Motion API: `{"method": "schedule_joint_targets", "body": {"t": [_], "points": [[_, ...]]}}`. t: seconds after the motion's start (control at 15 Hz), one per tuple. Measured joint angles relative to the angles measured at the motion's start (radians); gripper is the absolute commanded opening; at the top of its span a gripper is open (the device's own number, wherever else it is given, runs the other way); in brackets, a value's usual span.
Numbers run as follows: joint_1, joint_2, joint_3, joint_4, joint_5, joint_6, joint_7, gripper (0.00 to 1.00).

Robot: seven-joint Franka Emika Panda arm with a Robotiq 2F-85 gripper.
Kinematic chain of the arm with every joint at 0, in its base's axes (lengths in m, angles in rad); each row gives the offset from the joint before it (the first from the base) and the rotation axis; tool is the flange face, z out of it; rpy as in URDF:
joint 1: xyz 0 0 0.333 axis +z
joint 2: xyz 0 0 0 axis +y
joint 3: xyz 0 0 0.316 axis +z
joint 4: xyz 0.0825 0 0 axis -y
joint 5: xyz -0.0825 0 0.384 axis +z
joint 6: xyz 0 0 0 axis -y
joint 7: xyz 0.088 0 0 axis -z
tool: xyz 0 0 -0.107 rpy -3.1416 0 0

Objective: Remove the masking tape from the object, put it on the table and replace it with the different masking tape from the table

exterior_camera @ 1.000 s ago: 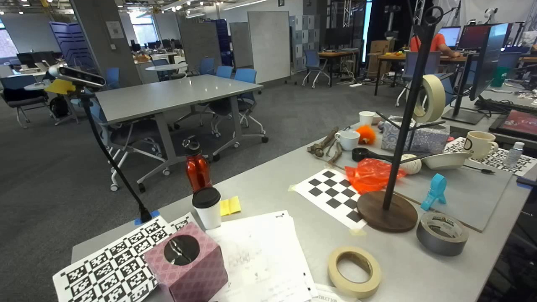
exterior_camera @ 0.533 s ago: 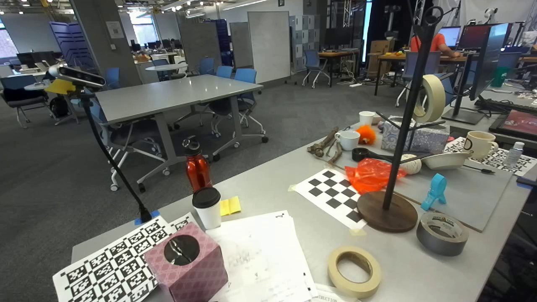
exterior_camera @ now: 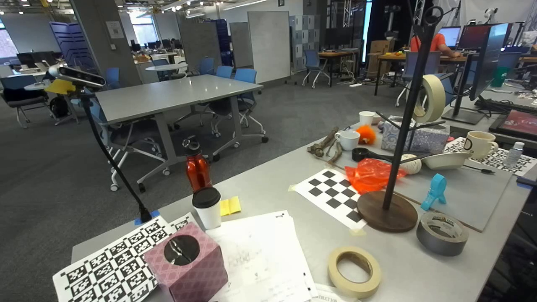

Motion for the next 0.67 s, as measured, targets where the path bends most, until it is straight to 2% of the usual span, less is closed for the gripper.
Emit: {"method": "schedule_joint_targets", "body": {"t": [0.67], "points": [[0.008,0.035,0.006,-0.012,0.000,0.033,0.016,1.00]]}}
